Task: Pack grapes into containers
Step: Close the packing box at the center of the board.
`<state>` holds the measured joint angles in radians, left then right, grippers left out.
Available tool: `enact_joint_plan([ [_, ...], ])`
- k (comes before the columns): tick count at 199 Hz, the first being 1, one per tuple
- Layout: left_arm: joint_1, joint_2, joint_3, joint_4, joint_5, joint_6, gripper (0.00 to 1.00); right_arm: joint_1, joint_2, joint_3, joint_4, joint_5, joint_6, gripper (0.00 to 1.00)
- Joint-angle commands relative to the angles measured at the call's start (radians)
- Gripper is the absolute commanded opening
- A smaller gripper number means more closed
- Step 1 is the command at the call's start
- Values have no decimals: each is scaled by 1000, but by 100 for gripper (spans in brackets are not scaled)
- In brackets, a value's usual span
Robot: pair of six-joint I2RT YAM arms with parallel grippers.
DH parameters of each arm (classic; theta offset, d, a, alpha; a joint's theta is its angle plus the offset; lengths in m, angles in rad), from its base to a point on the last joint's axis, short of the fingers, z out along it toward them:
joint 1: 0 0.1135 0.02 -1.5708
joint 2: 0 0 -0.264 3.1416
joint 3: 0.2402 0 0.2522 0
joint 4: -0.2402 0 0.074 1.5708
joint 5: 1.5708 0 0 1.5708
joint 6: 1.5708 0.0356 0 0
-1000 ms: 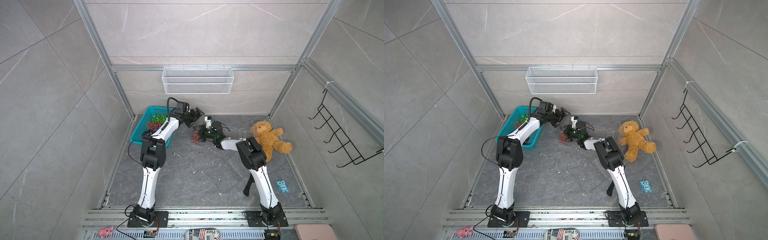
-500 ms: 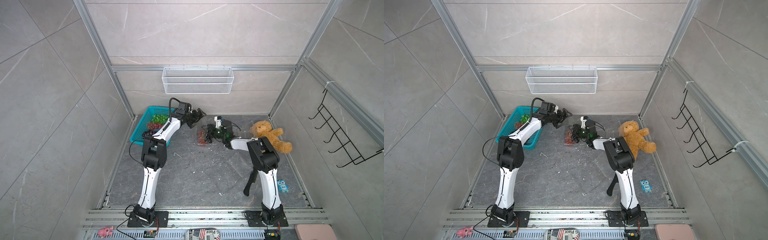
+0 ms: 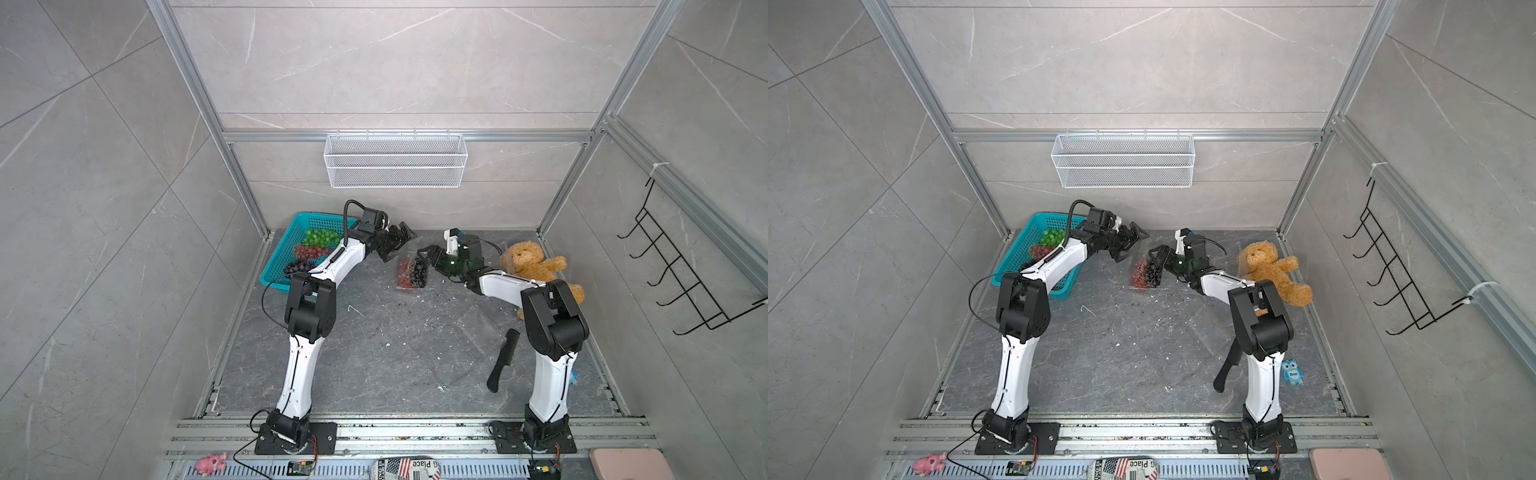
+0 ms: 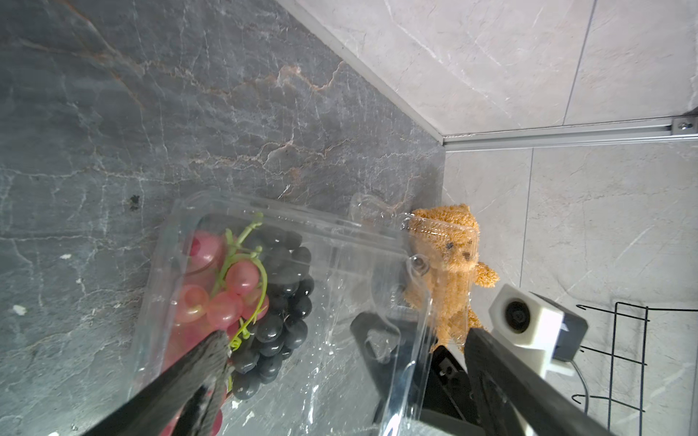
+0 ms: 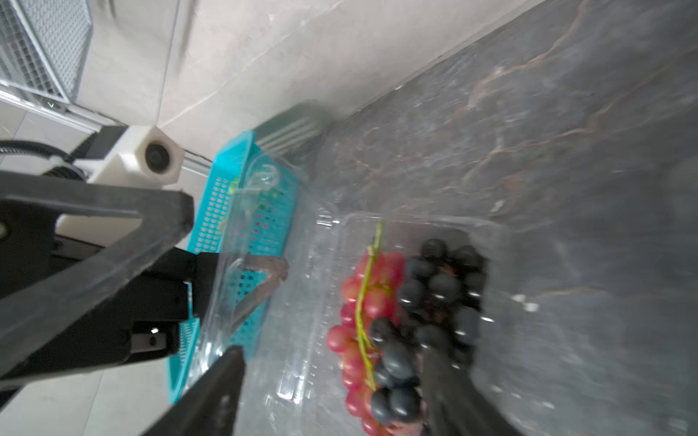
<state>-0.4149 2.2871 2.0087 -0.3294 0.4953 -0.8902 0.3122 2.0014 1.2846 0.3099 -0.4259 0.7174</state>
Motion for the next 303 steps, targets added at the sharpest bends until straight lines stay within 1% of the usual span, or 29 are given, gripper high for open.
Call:
enact_joint_plan([
  [1,-17,-46,-14,30,4,-16,100,-1,-26,-28,-117,11,-78,88],
  [25,-31,-52,-39,48,7,-31,100,-3,-34,-61,-123,9,-78,97],
  [44,-38,-60,-64,59,6,-34,100,-11,-52,-89,-138,10,-79,99],
  [80,-48,-74,-96,67,2,-35,100,-56,-120,-156,-109,-28,-50,100],
  [110,-52,-90,-124,75,-4,-34,100,-66,-151,-162,-123,-46,-50,100],
  [140,-56,-106,-162,99,-7,-45,100,-67,-149,-156,-106,-72,-30,100],
  [162,-56,-120,-183,106,-4,-44,100,-64,-113,-141,-94,-90,-11,99],
  [191,-51,-148,-201,108,-3,-39,100,-47,-47,-105,-79,-111,14,93],
  [209,-45,-164,-206,105,6,-38,100,-28,-8,-77,-80,-118,23,85],
  [252,-14,-241,-263,84,9,-16,100,10,34,-57,-68,-111,53,73],
  [281,22,-297,-338,76,6,-15,100,53,44,-65,-35,-93,115,66],
  [303,43,-329,-379,78,10,-15,100,108,54,-70,9,-59,205,60],
])
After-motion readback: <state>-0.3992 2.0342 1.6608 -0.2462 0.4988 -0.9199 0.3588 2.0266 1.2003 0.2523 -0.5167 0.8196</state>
